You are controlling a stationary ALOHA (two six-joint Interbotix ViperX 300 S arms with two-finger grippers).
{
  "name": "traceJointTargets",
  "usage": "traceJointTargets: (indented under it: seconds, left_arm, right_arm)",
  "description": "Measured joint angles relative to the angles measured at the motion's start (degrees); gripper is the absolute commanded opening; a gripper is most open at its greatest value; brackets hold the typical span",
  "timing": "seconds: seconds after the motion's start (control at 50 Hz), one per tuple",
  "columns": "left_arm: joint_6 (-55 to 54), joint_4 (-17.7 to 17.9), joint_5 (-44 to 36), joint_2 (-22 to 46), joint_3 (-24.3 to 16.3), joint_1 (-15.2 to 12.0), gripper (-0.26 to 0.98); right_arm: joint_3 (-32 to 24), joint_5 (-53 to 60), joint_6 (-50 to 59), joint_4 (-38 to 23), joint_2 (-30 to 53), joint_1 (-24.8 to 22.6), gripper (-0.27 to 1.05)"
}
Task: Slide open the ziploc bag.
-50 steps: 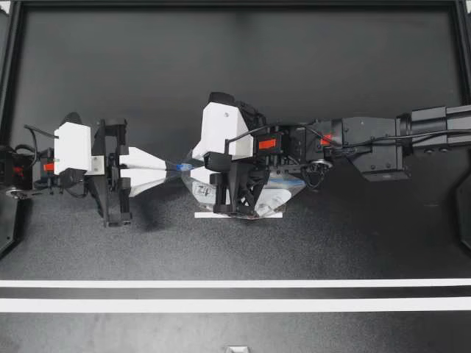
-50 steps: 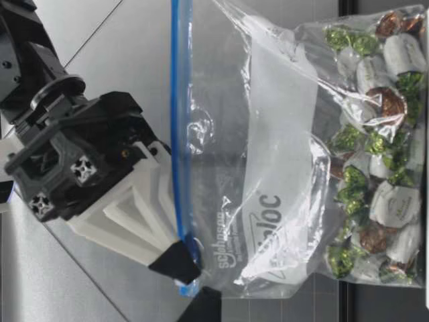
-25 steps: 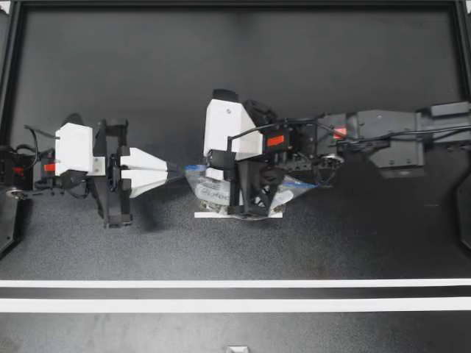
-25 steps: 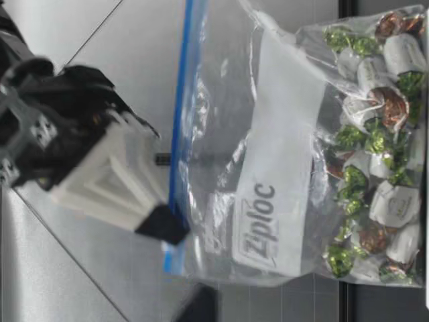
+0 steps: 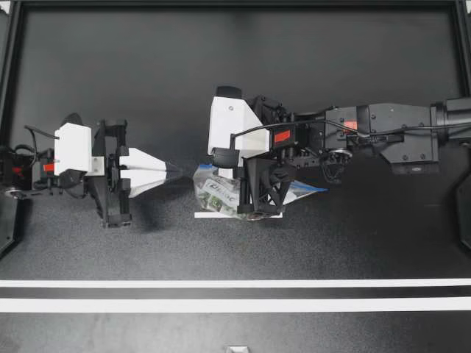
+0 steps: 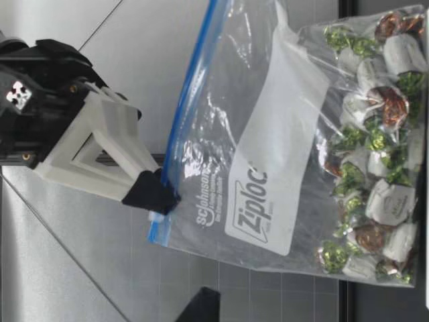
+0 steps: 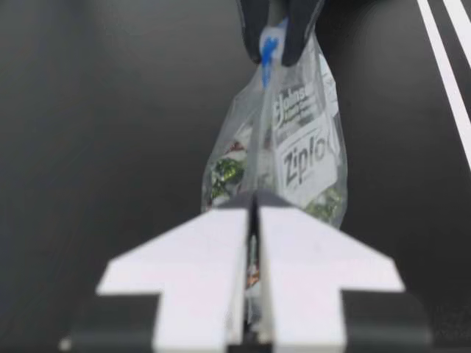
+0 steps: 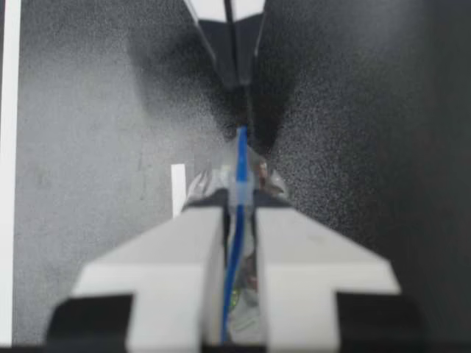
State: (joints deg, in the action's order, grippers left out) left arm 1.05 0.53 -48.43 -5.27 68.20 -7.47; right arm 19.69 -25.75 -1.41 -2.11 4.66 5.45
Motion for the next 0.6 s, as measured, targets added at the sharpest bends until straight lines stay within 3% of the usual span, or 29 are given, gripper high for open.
traceJointTargets:
  seconds: [0.36,0.6]
  left_arm:
    - [0.4,0.0,0.2,-5.0,1.3,0.0,-0.14]
    - [0.2,0.0,0.3,-6.2,1.5,-0.1,-0.14]
  right_arm:
    - [0.0,1.4,-0.1,-0.1,0.1,-0.2,-0.10]
    - [0.0,4.9,-0.1,-0.1,1.1,-1.1,0.02]
